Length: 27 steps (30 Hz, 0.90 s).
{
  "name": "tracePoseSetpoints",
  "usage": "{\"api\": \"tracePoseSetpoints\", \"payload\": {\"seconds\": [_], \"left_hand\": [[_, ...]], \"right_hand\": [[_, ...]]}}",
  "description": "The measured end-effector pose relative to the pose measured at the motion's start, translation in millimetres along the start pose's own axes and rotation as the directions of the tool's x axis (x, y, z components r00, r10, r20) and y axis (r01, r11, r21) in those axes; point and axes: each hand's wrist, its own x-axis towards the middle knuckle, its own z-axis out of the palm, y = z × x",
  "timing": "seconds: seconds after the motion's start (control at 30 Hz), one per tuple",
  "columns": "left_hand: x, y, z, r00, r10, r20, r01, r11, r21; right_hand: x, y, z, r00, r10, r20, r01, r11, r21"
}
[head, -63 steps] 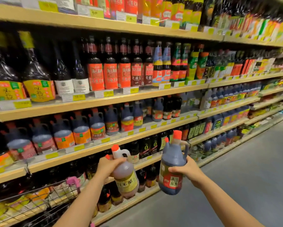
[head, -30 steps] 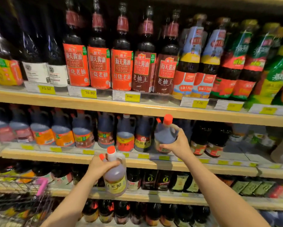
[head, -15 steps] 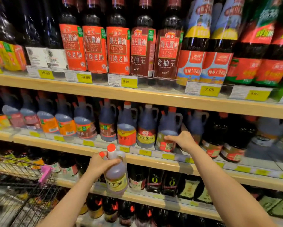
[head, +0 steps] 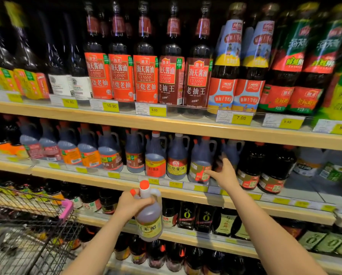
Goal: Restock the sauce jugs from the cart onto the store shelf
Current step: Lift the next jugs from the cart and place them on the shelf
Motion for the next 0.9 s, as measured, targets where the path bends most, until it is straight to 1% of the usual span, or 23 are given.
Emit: {"api": "tracePoseSetpoints", "payload": {"seconds": [0.1,0.23,0.4,0.47,0.53,0.6,0.63,0.7,0.73,0.8,0.83,0.9], "left_hand": [[-16.9,19.7,-1.8,0.998,0.0,0.062,-0.002,1.0,0.03],[-51.1,54.0,-4.5,0.989,0.039,0.141,-0.046,0.998,0.047],[-85.7,74.2,-4.5,0.968,0.105,0.228,-0.132,0.986,0.105],[-101.5,80.7,2.4,0.96,0.121,0.251,-0.153,0.982,0.11],[-120.9,87.8,14.0,0.949,0.122,0.29,-0.162,0.979,0.121],[-135.7,90.9,28.4,0.935,0.135,0.329,-0.182,0.976,0.12],[-141.8,92.4,36.6,0.926,0.143,0.349,-0.194,0.974,0.114],[-151.1,95.3,51.5,0.899,0.144,0.414,-0.195,0.977,0.082],[-155.8,96.4,57.8,0.867,0.139,0.479,-0.18,0.983,0.041],[-163.5,95.7,69.7,0.771,0.157,0.617,-0.153,0.986,-0.061],[-165.3,93.5,76.4,0.729,0.154,0.666,-0.134,0.988,-0.081],[-167.0,88.9,89.9,0.667,0.139,0.732,-0.109,0.99,-0.088]], "right_hand": [[-39.9,-13.5,-17.9,0.999,-0.008,0.053,0.004,0.997,0.078],[-107.0,-28.1,-25.0,0.978,0.02,0.207,-0.034,0.997,0.064],[-182.7,-48.7,-8.9,0.924,0.066,0.377,-0.077,0.997,0.016],[-207.7,-56.5,0.2,0.906,0.059,0.419,-0.087,0.995,0.048],[-230.2,-61.0,4.2,0.929,0.073,0.364,-0.098,0.994,0.051],[-246.6,-62.3,0.1,0.962,0.129,0.239,-0.144,0.988,0.048],[-252.2,-61.5,-5.6,0.971,0.148,0.189,-0.162,0.985,0.06],[-260.8,-56.0,-23.7,0.976,0.167,0.137,-0.18,0.98,0.087],[-263.6,-52.1,-35.0,0.977,0.18,0.116,-0.191,0.977,0.096],[-268.3,-45.2,-61.7,0.976,0.206,0.068,-0.213,0.969,0.125],[-269.3,-40.7,-76.4,0.975,0.217,0.05,-0.222,0.965,0.141],[-269.6,-32.2,-105.6,0.975,0.221,0.034,-0.224,0.961,0.162]]}}
